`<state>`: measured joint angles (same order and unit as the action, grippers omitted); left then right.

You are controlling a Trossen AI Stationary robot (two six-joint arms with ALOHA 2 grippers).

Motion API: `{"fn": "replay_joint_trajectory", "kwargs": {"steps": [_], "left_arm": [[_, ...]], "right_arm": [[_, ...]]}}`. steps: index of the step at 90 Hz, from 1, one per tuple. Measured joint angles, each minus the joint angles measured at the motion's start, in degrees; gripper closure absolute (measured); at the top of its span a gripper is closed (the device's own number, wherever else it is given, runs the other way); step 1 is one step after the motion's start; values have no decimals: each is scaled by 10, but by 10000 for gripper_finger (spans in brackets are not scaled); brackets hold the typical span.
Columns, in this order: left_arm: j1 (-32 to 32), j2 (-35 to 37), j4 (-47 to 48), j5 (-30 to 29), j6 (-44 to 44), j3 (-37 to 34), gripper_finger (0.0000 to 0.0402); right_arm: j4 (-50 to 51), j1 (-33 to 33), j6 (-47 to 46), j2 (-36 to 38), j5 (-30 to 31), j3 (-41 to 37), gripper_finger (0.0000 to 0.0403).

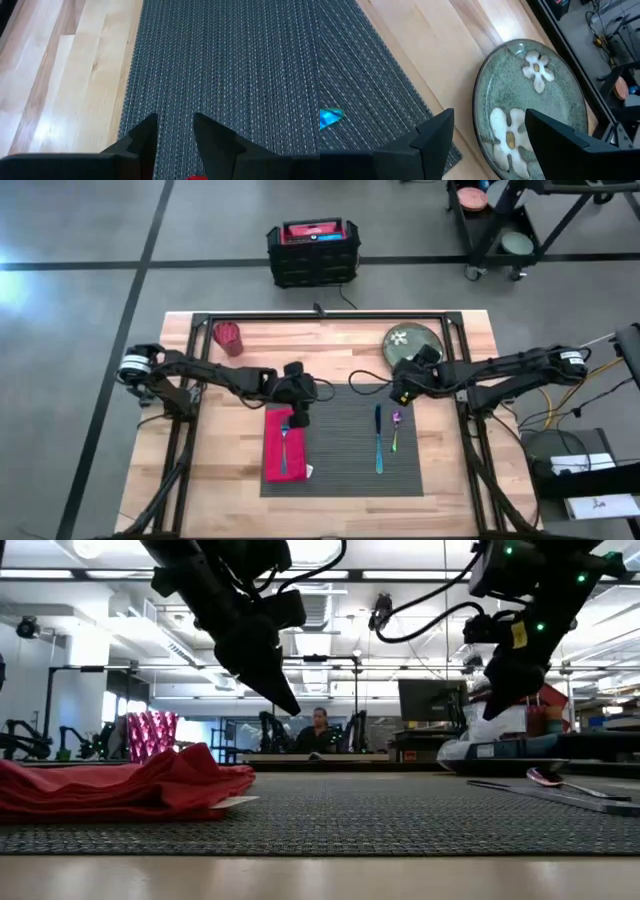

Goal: Set table place
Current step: Put the green plate on the center of the gray table mat

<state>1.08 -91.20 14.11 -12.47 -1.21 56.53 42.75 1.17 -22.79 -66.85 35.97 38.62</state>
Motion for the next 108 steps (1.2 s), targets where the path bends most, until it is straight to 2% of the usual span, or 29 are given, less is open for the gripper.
{"fn": "replay_joint_trajectory", "kwargs": {"steps": [25, 42, 58, 71, 108], "left_arm": [[0, 0, 6, 0, -4, 0, 287], [0, 0, 5, 0, -4, 0, 287], [0, 0, 5, 0, -4, 0, 287], [0, 0, 6, 0, -4, 0, 287], [0, 0, 5, 0, -4, 0, 287]], "right_arm": [[-1, 22, -2, 0, -3, -28, 156], [-10, 62, 15, 0, -5, -34, 167], [-125, 93, 126, -1, -112, -70, 183], [-151, 111, 143, -31, -65, -83, 190], [-188, 145, 155, -174, -19, -72, 196]]}}
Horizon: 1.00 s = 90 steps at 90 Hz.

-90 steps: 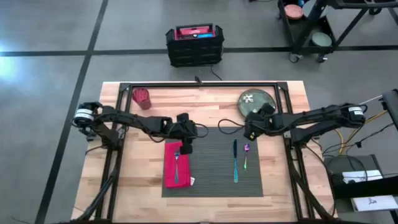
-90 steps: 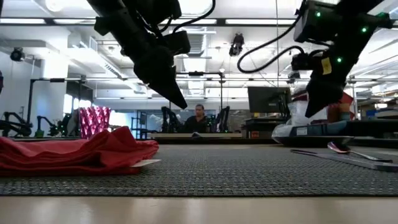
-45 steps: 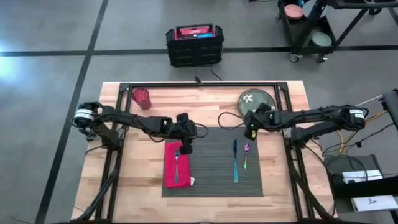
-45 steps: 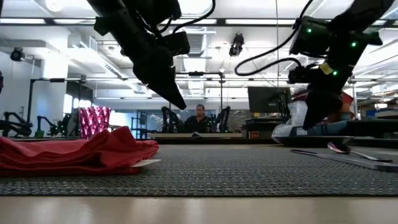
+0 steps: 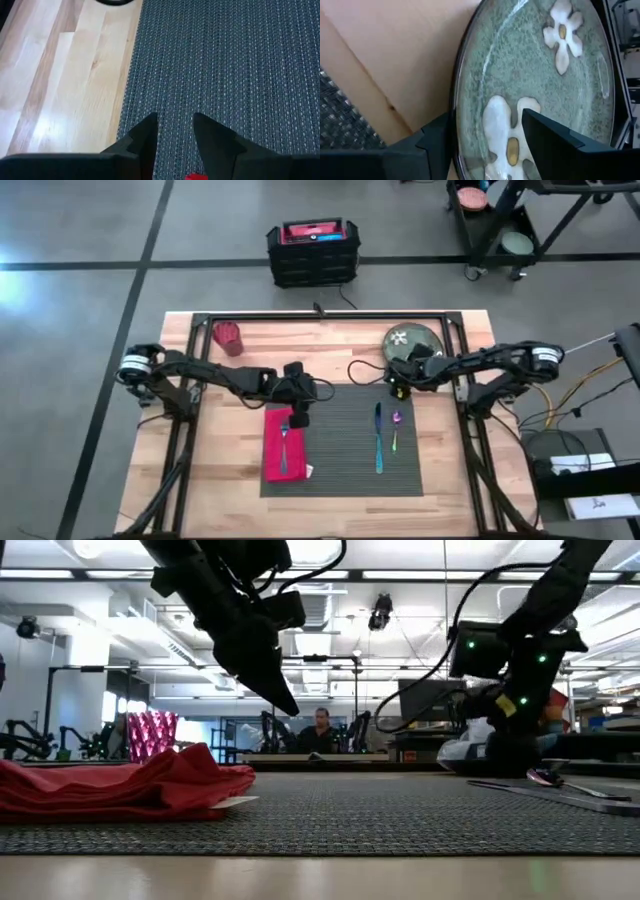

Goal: Set table place
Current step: Put the green plate on the center of the gray table mat

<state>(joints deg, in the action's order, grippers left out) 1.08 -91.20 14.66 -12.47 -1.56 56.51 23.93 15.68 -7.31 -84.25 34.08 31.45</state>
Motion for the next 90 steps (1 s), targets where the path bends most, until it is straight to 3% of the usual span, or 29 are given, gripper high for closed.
{"fn": "replay_joint_trajectory", "kwargs": {"steps": [18, 53, 90], "left_arm": [[0, 0, 0, 0, 5, 0, 287], [0, 0, 0, 0, 5, 0, 287], [0, 0, 0, 0, 6, 0, 287]], "right_arm": [[-11, 2, 9, -16, 31, 3, 208], [-24, 12, 9, -22, 35, 2, 235], [-24, 26, 9, -23, 32, 1, 300]]}}
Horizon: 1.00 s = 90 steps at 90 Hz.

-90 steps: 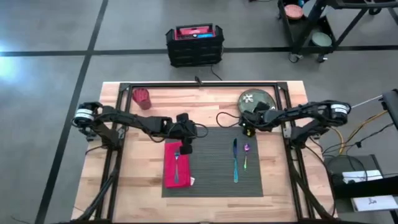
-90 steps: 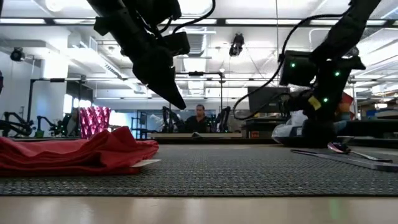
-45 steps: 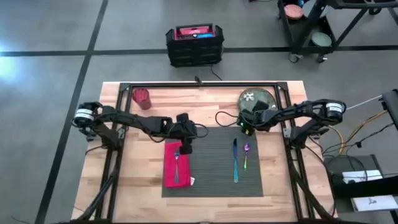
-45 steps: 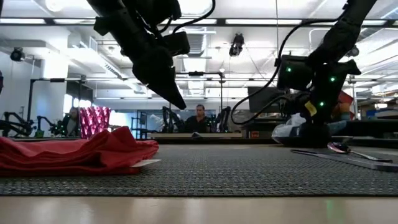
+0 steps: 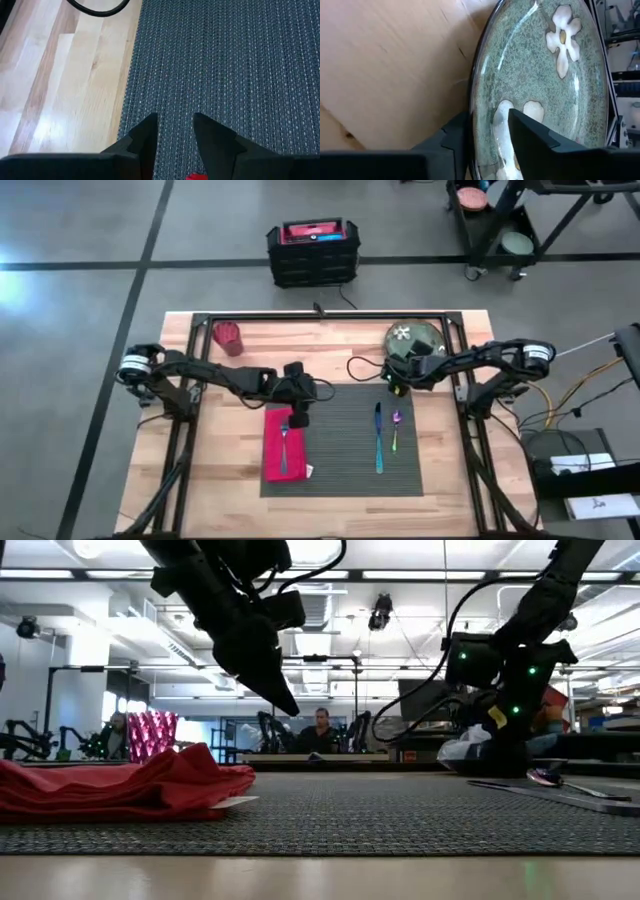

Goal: Set table place
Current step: Put the green plate on the center of the gray table mat

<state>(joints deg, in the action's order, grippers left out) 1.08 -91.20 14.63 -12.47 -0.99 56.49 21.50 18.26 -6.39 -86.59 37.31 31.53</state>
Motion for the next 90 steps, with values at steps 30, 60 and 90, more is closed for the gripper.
{"fn": "replay_joint_trajectory", "kwargs": {"steps": [30, 60, 90], "left_arm": [[0, 0, 0, 0, 0, 0, 287], [0, 0, 0, 0, 0, 0, 287], [0, 0, 0, 0, 0, 0, 288]], "right_arm": [[3, 0, 5, 1, 26, 0, 379], [2, -1, 5, 1, 22, 0, 388], [1, -1, 7, 2, 23, 3, 394]]}}
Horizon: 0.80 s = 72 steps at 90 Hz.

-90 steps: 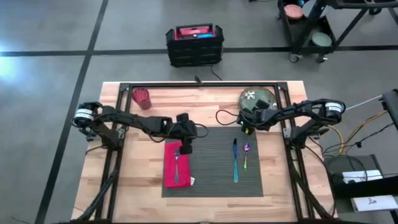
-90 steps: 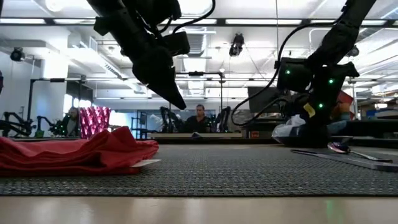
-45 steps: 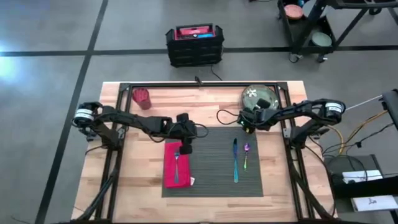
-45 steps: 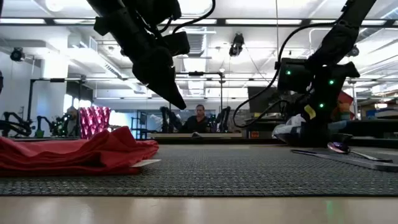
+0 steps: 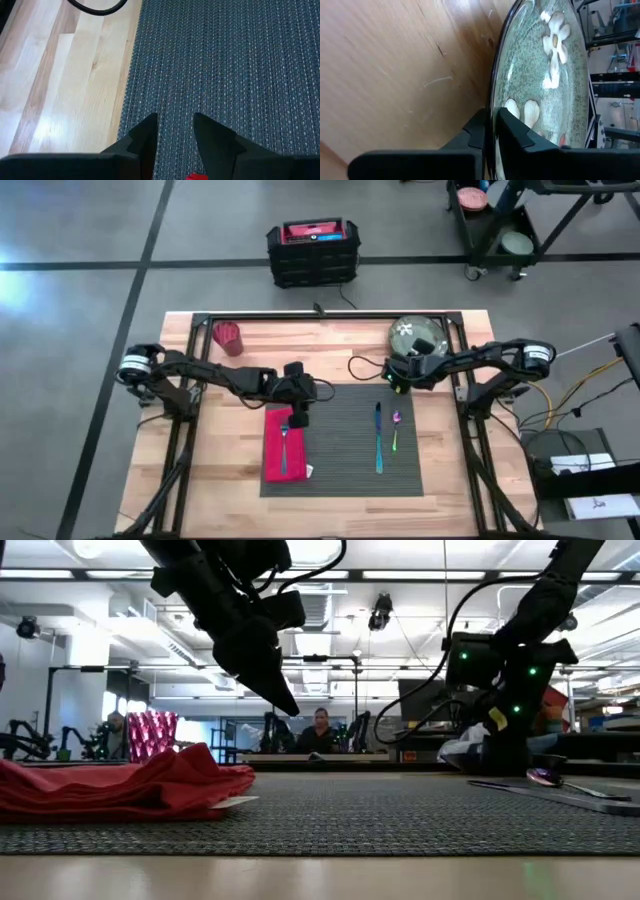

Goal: Set table place
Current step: Put the green plate on the center of the gray table mat

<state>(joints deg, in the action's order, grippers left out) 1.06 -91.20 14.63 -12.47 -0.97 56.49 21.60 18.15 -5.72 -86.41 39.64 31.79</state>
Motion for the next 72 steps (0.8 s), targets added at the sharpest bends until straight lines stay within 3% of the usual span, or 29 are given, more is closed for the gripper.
{"fn": "replay_joint_trajectory", "kwargs": {"steps": [72], "left_arm": [[0, 0, 0, 0, 0, 0, 287]], "right_arm": [[19, -12, 8, 0, -36, 71, 397]]}}
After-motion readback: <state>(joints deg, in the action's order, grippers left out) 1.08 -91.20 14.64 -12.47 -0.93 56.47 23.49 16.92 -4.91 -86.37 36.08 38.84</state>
